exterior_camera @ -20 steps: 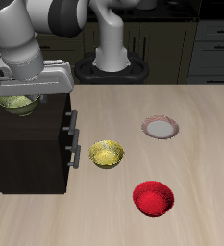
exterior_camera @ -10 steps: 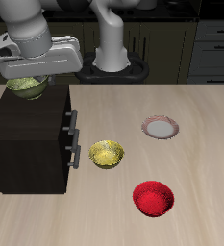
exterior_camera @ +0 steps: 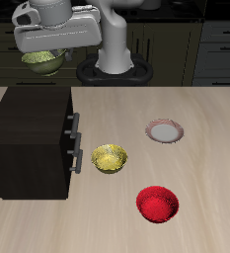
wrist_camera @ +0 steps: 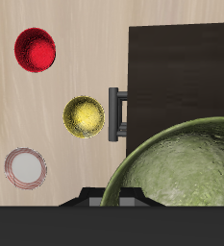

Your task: Place the green bowl on the plate

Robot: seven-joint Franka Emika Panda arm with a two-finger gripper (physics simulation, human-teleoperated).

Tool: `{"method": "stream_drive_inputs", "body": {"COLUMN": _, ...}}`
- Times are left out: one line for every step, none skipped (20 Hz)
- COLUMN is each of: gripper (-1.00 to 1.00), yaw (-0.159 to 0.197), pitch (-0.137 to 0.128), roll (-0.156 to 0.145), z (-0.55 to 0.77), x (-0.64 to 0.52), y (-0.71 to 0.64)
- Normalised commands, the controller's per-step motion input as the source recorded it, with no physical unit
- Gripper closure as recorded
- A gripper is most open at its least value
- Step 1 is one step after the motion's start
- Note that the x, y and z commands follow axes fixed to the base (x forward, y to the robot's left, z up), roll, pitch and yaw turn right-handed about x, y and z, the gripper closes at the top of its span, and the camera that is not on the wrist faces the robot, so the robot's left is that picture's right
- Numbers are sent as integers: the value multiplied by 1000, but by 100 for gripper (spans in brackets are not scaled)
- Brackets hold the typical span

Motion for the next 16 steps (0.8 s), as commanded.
{"method": "stream_drive_inputs", "body": {"gripper": 100, "yaw": -232, "pitch": -32, "roll": -194, "z": 335, "x": -306, "y": -101}}
{"method": "stream_drive_inputs", "body": {"gripper": 100, "yaw": -62, "pitch": -91, "roll": -92, "z": 240, "x": -339, "y": 141}}
{"method": "stream_drive_inputs", "body": {"gripper": 100, "yaw": 105, "pitch": -107, "roll": -19, "z": 176, "x": -481, "y": 412}}
{"method": "stream_drive_inputs", "body": {"gripper": 100, "yaw": -11, "pitch": -57, "roll": -125, "z": 40, "x": -424, "y": 229}}
{"method": "stream_drive_inputs", "body": {"gripper": 100, "yaw": 56, "pitch": 55, "roll": -13, "z": -214, "x": -365, "y": 555}}
{"method": "stream_drive_inputs", "body": {"gripper": 100, "yaw": 103, "pitch": -45, "roll": -77, "z": -15, "x": -334, "y": 348}}
{"method": "stream_drive_inputs", "body": {"gripper": 100, "yaw": 62, "pitch": -65, "roll": -34, "z": -15, "x": -282, "y": 323}}
{"method": "stream_drive_inputs", "body": {"gripper": 100, "yaw": 19, "pitch": -91, "roll": 50, "z": -9, "x": -513, "y": 802}}
{"method": "stream_drive_inputs", "body": {"gripper": 100, "yaw": -71, "pitch": -111, "roll": -71, "z": 35, "x": -328, "y": 318}}
{"method": "stream_drive_inputs", "body": {"gripper": 100, "yaw": -116, "pitch": 58, "roll": 98, "z": -61, "x": -154, "y": 246}}
{"method": "stream_drive_inputs", "body": {"gripper": 100, "yaw": 40, "pitch": -92, "roll": 21, "z": -33, "x": -393, "y": 551}}
{"method": "stream_drive_inputs", "body": {"gripper": 100, "yaw": 102, "pitch": -43, "roll": 163, "z": -79, "x": -176, "y": 623}}
{"method": "stream_drive_inputs", "body": {"gripper": 100, "yaw": -100, "pitch": 65, "roll": -6, "z": -159, "x": -145, "y": 242}}
{"method": "stream_drive_inputs", "body": {"gripper": 100, "yaw": -23, "pitch": -127, "roll": -15, "z": -54, "x": -303, "y": 536}}
{"method": "stream_drive_inputs", "body": {"gripper": 100, "yaw": 100, "pitch": 15, "roll": 94, "z": -229, "x": -116, "y": 471}}
{"method": "stream_drive_inputs", "body": {"gripper": 100, "yaw": -90, "pitch": -11, "roll": -25, "z": -240, "x": -393, "y": 551}}
